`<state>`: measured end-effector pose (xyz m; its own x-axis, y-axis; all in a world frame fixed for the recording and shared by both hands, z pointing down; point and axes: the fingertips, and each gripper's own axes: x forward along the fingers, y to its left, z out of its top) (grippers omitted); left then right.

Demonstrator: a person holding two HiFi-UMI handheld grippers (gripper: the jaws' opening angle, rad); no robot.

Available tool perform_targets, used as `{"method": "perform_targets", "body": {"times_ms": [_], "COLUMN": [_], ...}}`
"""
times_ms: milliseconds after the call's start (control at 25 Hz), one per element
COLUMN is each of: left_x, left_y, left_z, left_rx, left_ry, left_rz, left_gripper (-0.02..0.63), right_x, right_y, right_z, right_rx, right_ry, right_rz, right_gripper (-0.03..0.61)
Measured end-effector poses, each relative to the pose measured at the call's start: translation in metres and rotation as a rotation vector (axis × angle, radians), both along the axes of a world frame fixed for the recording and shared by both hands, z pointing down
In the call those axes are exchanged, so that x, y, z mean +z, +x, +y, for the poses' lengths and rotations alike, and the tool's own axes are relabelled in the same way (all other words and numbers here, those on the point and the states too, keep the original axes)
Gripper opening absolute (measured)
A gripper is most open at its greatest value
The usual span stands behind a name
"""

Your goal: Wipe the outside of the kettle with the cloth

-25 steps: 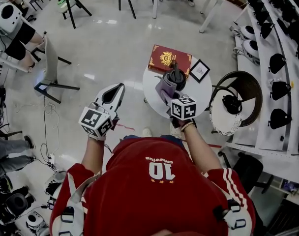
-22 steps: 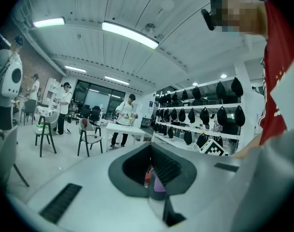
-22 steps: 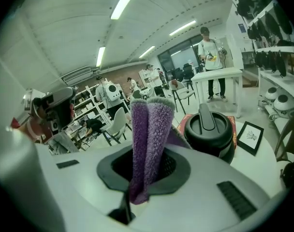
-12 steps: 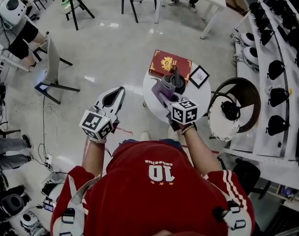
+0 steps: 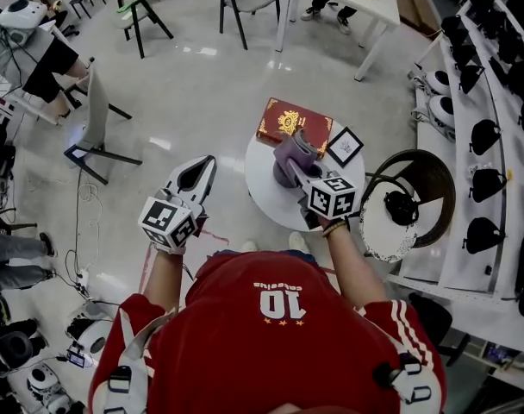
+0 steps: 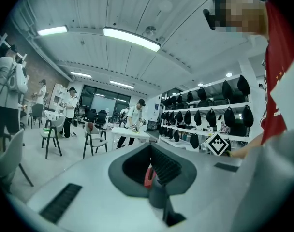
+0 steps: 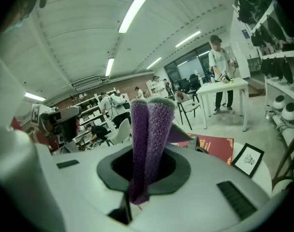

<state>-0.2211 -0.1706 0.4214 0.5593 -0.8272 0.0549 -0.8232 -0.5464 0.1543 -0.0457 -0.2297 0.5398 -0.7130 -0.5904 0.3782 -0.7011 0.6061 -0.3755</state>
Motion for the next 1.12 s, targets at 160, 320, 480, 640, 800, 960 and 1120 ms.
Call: {"method": "perform_targets", "body": {"times_ms": [160, 320, 480, 640, 800, 960, 1120], "left_x": [-0.006, -0.011, -0.013, -0.016, -0.015, -0.012, -0.006], "left_y": [0.025, 0.047, 0.073, 0.099, 0.12, 0.136, 0.151], "left_z": [-0.007, -0.015, -0.021, -0.029, -0.035, -0.04, -0.039], "left_rx": [-0.005, -0.025, -0.038, -0.041, -0.053, -0.069, -0.085], "left_ry": [0.015, 0.024, 0.013, 0.012, 0.006, 0.003, -0.008], "left_rz": [-0.012, -0.012, 0.005, 0.001, -0.01, -0.028, -0.057], "left_gripper": [0.006, 0.006, 0.006, 0.006, 0.006, 0.006, 0.006], "right_x": [-0.007, -0.011, -0.011, -0.009, 0.006, 0.024, 0.039], "right_y": [0.026, 0.055, 0.083, 0.107, 0.127, 0.148, 0.159], "right_z": [-0.014, -0.029, -0.043, -0.057, -0.062, -0.069, -0.077], "right_rx": [-0.005, -0.006, -0.008, -0.006, -0.019, -0.023, -0.052], "right_ry": [0.018, 0.026, 0.029, 0.024, -0.001, -0.027, -0.057], "right_rz": [-0.001, 0.001, 0.004, -0.005, 0.007, 0.016, 0.03], "right_gripper": [0.048, 0.048, 0.048, 0.048, 0.048, 0.048, 0.048]}}
